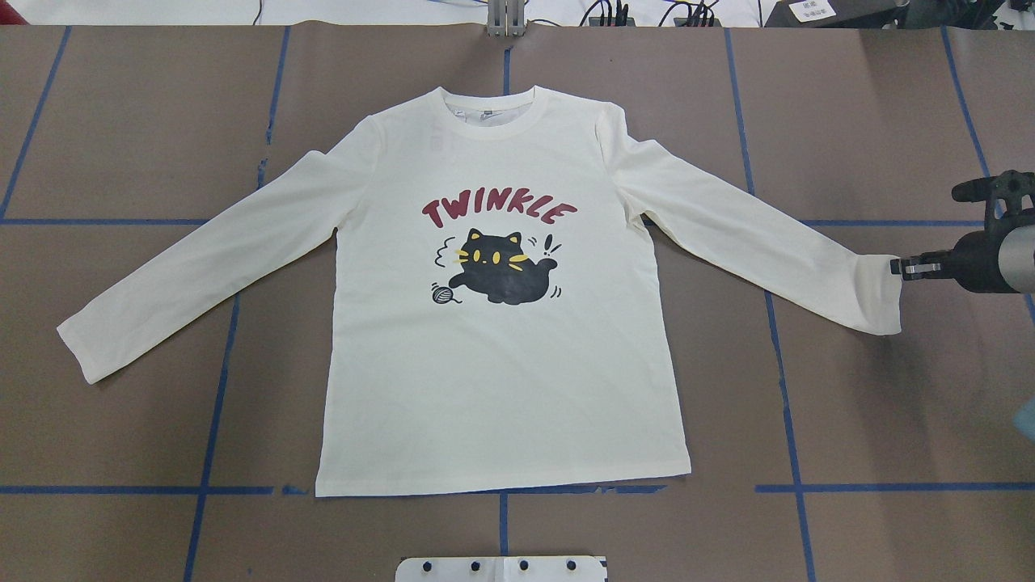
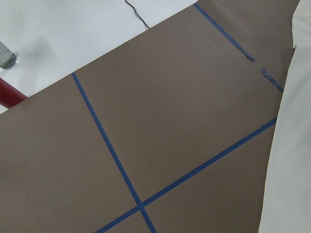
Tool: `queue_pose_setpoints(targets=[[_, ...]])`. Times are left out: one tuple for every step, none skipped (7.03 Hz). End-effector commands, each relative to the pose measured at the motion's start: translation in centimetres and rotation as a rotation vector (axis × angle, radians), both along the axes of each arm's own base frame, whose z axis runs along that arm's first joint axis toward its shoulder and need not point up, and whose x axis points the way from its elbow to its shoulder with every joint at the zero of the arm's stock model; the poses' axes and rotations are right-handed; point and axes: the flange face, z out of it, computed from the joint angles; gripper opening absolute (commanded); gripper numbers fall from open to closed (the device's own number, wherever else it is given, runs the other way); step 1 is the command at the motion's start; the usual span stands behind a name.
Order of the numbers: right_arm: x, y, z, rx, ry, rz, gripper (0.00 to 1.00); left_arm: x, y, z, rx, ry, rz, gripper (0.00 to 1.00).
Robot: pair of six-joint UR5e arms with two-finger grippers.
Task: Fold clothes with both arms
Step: 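Grasp the cuff of the sleeve nearest the right gripper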
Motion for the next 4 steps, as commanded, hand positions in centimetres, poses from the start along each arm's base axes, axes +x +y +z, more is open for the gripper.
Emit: queue_pose_setpoints(targets=[[-3.0, -4.2, -11.9, -0.062, 0.055, 0.017, 0.0, 0.0, -0.1, 0.0, -0.002, 0.001, -0.003, 0.99], [-4.8, -6.2, -17.4, -0.079, 0.092, 0.033, 0.0, 0.0, -0.1, -0.1, 0.0, 0.001, -0.003, 0.99], [-6.0, -7.6, -21.8, -0.105, 0.136, 0.063, 0.0, 0.0, -0.1, -0.2, 0.001, 0.001, -0.003, 0.99], [-8.2, -9.3, -25.3, -0.106, 0.119, 0.114, 0.0, 0.0, -0.1, -0.2, 0.0, 0.001, -0.004, 0.99]])
